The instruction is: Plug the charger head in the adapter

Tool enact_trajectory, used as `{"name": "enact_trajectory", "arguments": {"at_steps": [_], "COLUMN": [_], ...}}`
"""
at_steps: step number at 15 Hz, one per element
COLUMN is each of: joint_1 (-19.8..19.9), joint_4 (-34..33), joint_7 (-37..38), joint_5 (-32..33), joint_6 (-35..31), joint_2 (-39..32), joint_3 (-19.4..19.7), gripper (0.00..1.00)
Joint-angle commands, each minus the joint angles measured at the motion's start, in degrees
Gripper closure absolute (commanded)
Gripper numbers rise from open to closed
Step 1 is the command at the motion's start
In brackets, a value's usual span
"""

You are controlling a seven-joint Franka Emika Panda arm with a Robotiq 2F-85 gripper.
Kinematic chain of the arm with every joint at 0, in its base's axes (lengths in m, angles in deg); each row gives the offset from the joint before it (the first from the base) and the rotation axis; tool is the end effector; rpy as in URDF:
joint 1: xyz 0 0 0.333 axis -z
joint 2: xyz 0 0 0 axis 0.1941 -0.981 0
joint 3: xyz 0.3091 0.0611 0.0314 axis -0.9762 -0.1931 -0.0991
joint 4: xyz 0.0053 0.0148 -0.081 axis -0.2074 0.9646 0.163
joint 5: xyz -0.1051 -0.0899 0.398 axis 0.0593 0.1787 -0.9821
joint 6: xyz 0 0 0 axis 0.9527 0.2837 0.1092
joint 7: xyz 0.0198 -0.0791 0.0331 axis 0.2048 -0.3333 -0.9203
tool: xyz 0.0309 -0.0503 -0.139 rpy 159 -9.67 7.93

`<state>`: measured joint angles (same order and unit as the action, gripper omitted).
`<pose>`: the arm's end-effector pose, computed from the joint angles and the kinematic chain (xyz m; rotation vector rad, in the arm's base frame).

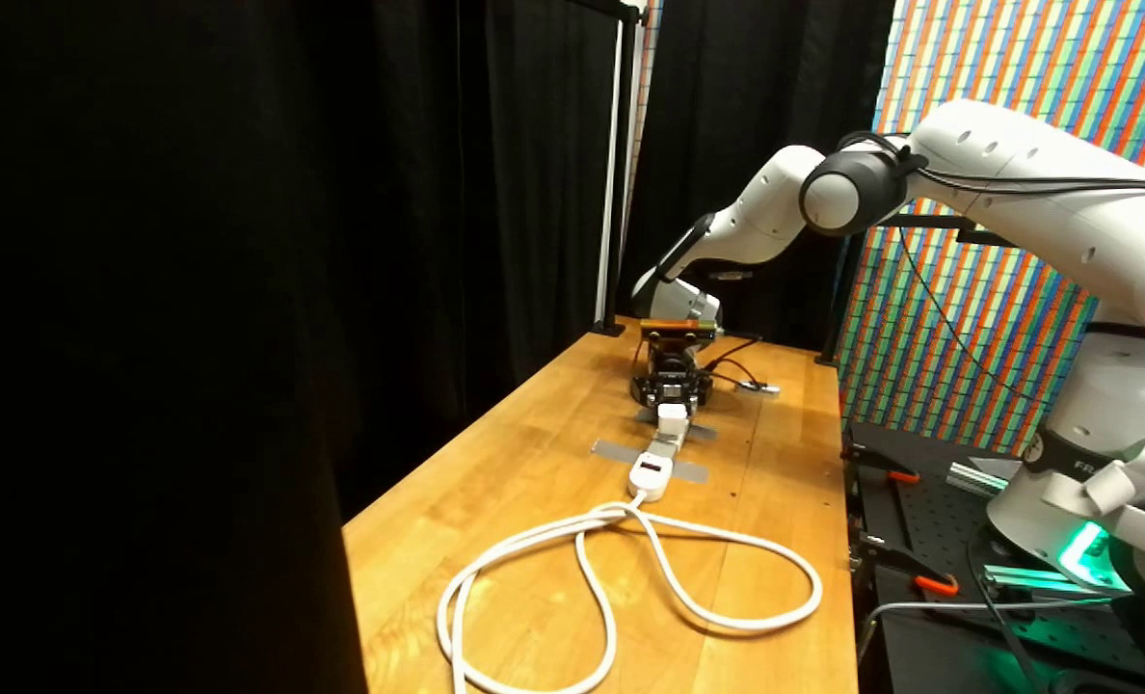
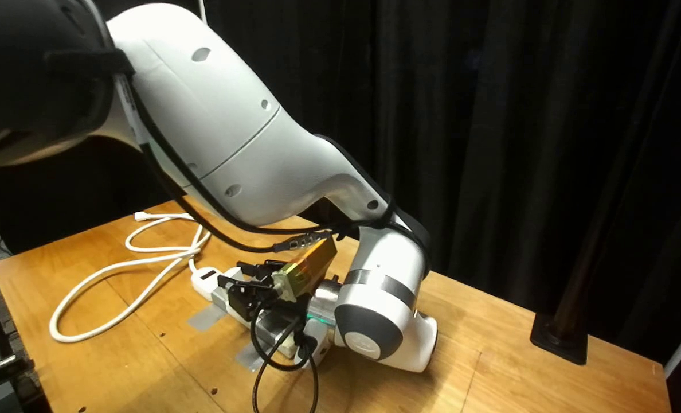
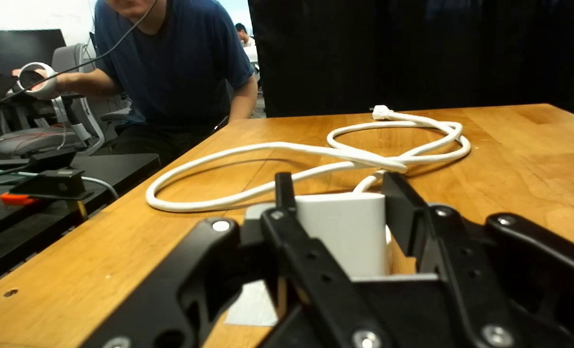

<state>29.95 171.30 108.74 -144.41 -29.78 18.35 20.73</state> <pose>0.5372 -0.1287 0.0141 -1.3444 1.1328 1.5063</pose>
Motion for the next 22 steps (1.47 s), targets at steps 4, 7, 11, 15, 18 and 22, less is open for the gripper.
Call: {"name": "enact_trajectory", "arguments": {"at_steps": [4, 7, 11, 15, 18, 22], "joint_1": [-0.89, -0.79, -0.54, -0.59, -0.83, -0.97], "joint_4": [1.44, 1.76, 1.93, 3.12, 4.56, 7.14], "joint_7": [-1.31, -2.05, -2.04, -1.74, -1.48, -1.59], "joint_5": [-1.67, -1.98, -3.07, -4.67, -5.1, -6.44], "joint_6": [-1.78, -2.45, -3.05, -3.95, -4.35, -4.98], "joint_2": [-0.58, -0.56, -0.79, -0.58, -0.26, 0.44], "joint_3": [0.27, 0.34, 0.23, 0.25, 0.28, 0.2], "gripper": [0.77, 0.77, 0.77, 0.77, 0.77, 0.77]}}
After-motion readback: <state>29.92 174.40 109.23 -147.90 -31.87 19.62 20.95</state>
